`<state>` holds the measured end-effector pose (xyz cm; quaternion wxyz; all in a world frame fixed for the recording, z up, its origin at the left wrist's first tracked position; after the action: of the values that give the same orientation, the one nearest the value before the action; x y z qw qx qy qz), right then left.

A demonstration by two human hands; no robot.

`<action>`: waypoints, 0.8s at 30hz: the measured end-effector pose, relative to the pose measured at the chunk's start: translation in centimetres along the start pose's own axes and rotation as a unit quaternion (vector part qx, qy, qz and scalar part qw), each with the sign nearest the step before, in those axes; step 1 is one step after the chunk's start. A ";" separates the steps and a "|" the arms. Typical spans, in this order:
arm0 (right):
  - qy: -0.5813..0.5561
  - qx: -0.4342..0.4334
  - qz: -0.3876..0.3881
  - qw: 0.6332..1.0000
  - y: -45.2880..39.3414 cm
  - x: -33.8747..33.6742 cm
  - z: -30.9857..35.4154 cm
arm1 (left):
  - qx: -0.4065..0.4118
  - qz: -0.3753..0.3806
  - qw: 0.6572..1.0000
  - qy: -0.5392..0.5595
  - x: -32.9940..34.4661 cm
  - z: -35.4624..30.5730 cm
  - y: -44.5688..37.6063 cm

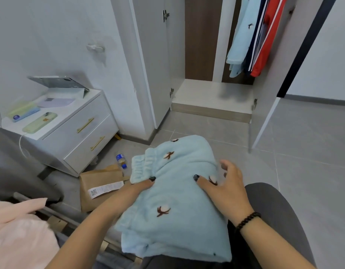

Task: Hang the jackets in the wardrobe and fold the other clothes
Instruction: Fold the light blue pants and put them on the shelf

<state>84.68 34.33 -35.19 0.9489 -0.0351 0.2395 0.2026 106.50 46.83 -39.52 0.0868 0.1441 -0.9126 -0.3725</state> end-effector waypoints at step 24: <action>-0.249 0.154 0.058 0.954 3.6 2.2 -5.2 | 0.215 -0.284 0.851 -0.386 10.5 -16.6 -9.5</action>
<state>82.76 37.59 -40.70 0.9590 0.1766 0.0252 0.2201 102.86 25.99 -33.95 -0.4151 0.2568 -0.8494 -0.2007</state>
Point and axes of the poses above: each hand's wrist, its own y-axis away from the middle knuckle, its own x-axis out of the palm, z = x × y, the point moved 6 cm from there along -y, towards the middle knuckle, and after that the axes turned 10 degrees about -x, right-handed, at the moved point
